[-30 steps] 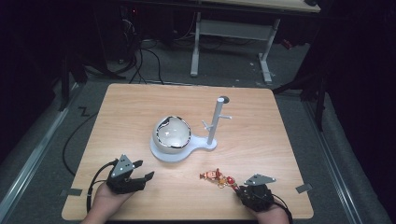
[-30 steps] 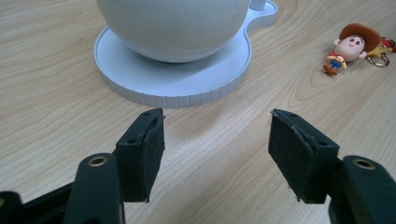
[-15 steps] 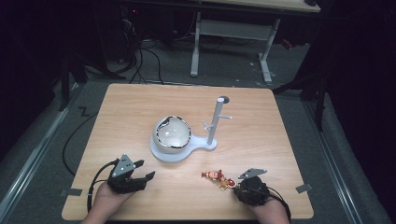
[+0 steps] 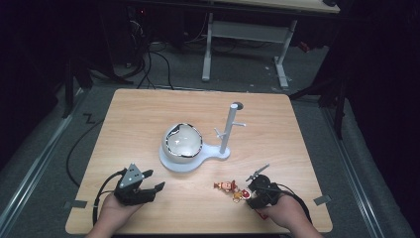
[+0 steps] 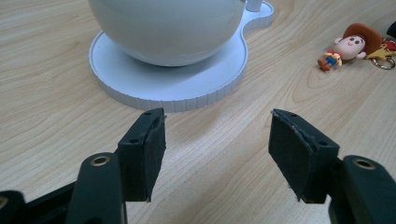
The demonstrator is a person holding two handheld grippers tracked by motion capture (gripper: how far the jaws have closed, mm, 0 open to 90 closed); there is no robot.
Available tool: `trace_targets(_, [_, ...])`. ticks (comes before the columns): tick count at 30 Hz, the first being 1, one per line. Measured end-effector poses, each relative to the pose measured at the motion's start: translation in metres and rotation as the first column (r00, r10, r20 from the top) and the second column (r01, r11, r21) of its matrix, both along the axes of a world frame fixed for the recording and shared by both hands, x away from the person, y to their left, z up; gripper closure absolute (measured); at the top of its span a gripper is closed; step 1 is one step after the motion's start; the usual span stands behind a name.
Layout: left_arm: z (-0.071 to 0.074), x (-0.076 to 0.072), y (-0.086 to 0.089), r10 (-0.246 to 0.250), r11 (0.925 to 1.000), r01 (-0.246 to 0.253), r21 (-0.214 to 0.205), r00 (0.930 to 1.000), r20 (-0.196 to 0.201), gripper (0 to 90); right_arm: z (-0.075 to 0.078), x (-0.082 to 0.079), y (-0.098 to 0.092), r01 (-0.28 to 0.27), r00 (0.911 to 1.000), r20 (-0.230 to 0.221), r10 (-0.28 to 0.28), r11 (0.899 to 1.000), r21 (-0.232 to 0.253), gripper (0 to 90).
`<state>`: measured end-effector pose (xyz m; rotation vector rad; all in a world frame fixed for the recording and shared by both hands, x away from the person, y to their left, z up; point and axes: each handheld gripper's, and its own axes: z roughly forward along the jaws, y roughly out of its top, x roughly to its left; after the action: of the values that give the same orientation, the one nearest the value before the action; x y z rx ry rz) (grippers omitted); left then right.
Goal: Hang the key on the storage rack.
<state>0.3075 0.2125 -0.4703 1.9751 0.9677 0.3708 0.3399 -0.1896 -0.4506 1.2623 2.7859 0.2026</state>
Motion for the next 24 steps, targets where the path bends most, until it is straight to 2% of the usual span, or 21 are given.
trace_targets(1, [0.0, 0.0, 0.0, 0.0, 1.0, 0.0, 0.0, 1.0, -0.001, 37.0, 0.001, 0.002, 0.004, 0.01, 0.9994, -0.032, -0.011, 1.0, -0.027, 51.9])
trace_targets(4, [0.001, 0.0, 0.0, -0.004, 1.0, 0.004, -0.003, 1.0, 0.002, 37.0, 0.002, 0.009, 0.011, -0.053, 0.9953, -0.085, 0.046, 0.995, -0.079, 54.9])
trace_targets(6, [0.0, 0.0, -0.001, -0.011, 0.9999, 0.011, -0.001, 0.9999, 0.004, 37.0, 0.002, 0.012, 0.015, -0.062, 0.9922, -0.114, 0.05, 0.993, -0.103, 55.8])
trace_targets(7, [-0.001, 0.001, -0.002, -0.018, 0.9998, 0.018, 0.003, 0.9998, 0.001, 37.0, 0.001, 0.017, 0.016, -0.09, 0.9871, -0.141, 0.075, 0.99, -0.107, 57.6])
trace_targets(8, [-0.001, 0.001, -0.002, -0.018, 0.9998, 0.018, 0.003, 0.9998, 0.001, 37.0, 0.001, 0.018, 0.018, -0.087, 0.9859, -0.153, 0.069, 0.99, -0.112, 57.7])
trace_targets(10, [-0.001, 0.001, -0.003, -0.025, 0.9996, 0.025, 0.01, 0.9997, -0.002, 37.0, 0.001, 0.02, 0.02, -0.077, 0.986, -0.156, 0.058, 0.99, -0.117, 58.1])
trace_targets(11, [-0.002, 0.001, -0.004, -0.026, 0.9996, 0.026, 0.01, 0.9997, -0.001, 37.0, 0.001, 0.022, 0.021, -0.052, 0.9851, -0.169, 0.03, 0.991, -0.126, 58.7])
trace_targets(13, [-0.001, 0.0, -0.004, -0.033, 0.9994, 0.032, 0.015, 0.9995, 0.002, 37.0, 0.0, 0.026, 0.024, -0.07, 0.9827, -0.18, 0.045, 0.988, -0.136, 58.6])
trace_targets(15, [-0.001, 0.0, -0.005, -0.034, 0.9994, 0.034, 0.012, 0.9994, 0.005, 37.0, 0.0, 0.027, 0.03, -0.012, 0.9775, -0.21, -0.022, 0.987, -0.161, 59.2])
trace_targets(16, [0.0, 0.0, -0.005, -0.034, 0.9994, 0.034, 0.008, 0.9994, 0.005, 37.0, 0.0, 0.031, 0.03, -0.061, 0.9769, -0.212, 0.024, 0.984, -0.165, 59.6])
trace_targets(18, [0.0, 0.0, -0.005, -0.035, 0.9994, 0.035, 0.006, 0.9994, 0.006, 37.0, 0.0, 0.032, 0.031, -0.065, 0.9758, -0.217, 0.026, 0.982, -0.175, 59.7])
trace_targets(20, [0.0, 0.0, -0.005, -0.038, 0.9992, 0.038, 0.009, 0.9993, 0.007, 37.0, 0.0, 0.031, 0.034, -0.067, 0.9755, -0.218, 0.029, 0.983, -0.169, 67.5])
trace_targets(24, [0.0, 0.0, -0.005, -0.039, 0.9992, 0.039, 0.01, 0.9992, 0.006, 37.0, 0.0, 0.029, 0.036, -0.077, 0.9758, -0.215, 0.039, 0.982, -0.17, 70.3])
